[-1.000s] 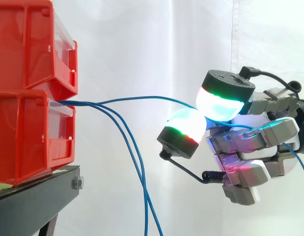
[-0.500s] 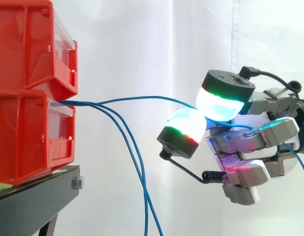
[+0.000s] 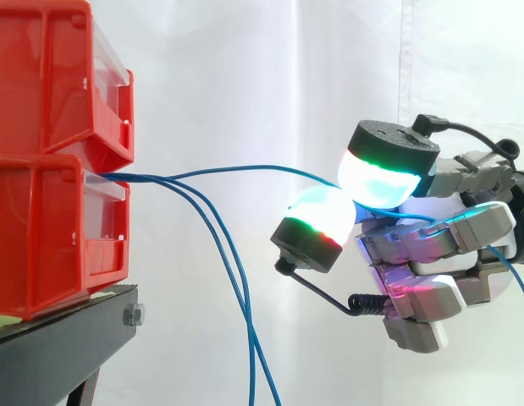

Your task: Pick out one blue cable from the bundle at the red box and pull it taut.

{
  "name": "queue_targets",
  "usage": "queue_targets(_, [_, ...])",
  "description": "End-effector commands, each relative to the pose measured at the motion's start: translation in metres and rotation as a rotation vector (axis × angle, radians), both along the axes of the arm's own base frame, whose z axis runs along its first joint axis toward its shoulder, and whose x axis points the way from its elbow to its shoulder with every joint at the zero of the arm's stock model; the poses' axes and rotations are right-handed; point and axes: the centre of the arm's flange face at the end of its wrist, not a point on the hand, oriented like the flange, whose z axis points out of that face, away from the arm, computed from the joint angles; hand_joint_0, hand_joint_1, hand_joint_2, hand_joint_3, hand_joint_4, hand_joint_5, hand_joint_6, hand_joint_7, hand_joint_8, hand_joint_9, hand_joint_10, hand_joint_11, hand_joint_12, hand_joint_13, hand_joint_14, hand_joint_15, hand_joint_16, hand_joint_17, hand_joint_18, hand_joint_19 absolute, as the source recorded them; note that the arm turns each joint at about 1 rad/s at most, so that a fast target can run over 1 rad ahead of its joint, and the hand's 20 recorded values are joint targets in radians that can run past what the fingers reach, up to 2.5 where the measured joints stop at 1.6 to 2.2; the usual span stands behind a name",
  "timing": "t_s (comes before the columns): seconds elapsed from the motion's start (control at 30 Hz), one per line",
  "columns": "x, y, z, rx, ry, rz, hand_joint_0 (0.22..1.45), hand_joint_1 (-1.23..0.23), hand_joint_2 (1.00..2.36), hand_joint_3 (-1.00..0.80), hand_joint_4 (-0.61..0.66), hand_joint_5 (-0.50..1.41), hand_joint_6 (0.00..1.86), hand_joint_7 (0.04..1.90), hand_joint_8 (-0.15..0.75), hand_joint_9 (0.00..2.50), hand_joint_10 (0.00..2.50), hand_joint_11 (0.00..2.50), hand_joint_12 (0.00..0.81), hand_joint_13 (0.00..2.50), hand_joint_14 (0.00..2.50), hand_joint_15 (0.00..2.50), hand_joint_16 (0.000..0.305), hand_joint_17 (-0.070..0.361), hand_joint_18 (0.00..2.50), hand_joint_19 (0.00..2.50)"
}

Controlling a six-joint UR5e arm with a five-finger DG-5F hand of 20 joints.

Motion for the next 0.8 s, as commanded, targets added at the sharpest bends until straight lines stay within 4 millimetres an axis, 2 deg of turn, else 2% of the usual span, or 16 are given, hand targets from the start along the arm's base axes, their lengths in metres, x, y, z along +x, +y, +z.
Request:
queue_targets(0.0, [0.0001,0.0009,0.0,0.0,0.0,0.001,0.58,-0.89,1.1,-0.06,-0.21,0.0,0.9,0.93,0.295,1.72,0.03,0.82,0.387,1.31,0.02,0.64,0.063,0.142,1.09,0.59])
queue_targets(0.77, [0.0001,0.0007,0.0,0.0,0.0,0.0,0.59,-0.89,1.1,-0.07,-0.21,0.0,0.9,0.93,0.291,1.72,0.03,0.82,0.384,1.31,0.02,0.63,0.063,0.142,1.07,0.58])
